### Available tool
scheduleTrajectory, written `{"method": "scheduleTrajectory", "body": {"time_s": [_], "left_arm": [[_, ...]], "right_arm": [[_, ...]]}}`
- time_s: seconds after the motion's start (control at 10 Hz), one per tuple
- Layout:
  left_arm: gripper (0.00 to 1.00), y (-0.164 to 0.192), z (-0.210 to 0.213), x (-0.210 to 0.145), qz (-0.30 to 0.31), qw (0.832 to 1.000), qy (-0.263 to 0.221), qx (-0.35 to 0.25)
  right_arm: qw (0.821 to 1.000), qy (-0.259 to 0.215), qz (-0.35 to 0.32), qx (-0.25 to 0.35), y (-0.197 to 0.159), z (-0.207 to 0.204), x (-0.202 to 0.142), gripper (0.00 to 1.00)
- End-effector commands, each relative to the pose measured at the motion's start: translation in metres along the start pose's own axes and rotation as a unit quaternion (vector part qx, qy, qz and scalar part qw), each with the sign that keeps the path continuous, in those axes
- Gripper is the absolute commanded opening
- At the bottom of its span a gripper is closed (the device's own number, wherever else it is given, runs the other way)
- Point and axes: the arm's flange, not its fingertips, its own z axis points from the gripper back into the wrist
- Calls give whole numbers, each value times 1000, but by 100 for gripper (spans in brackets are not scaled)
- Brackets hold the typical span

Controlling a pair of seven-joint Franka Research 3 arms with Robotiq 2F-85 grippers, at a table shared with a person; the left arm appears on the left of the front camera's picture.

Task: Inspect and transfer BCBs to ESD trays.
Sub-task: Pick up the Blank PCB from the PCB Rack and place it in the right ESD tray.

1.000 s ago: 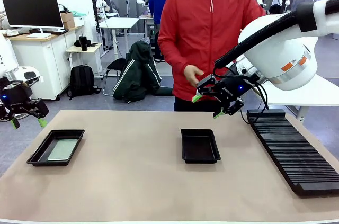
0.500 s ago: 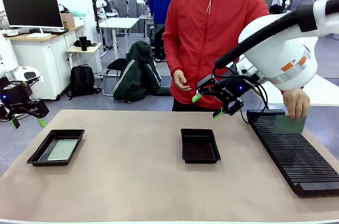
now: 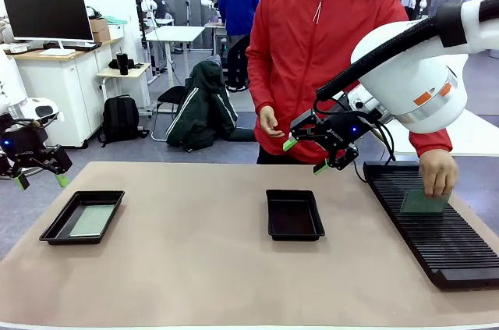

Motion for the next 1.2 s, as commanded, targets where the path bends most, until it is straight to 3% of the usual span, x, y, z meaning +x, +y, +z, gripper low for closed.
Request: {"method": "scheduleTrajectory", "body": {"time_s": [0.0, 1.1], "left_arm": [[100, 1, -2, 0, -1, 1000, -5, -1], [100, 1, -2, 0, -1, 1000, -5, -1]], "right_arm": [[1000, -6, -8, -1, 1, -2, -1, 100], [1000, 0, 0, 0, 0, 0, 0, 100]]}}
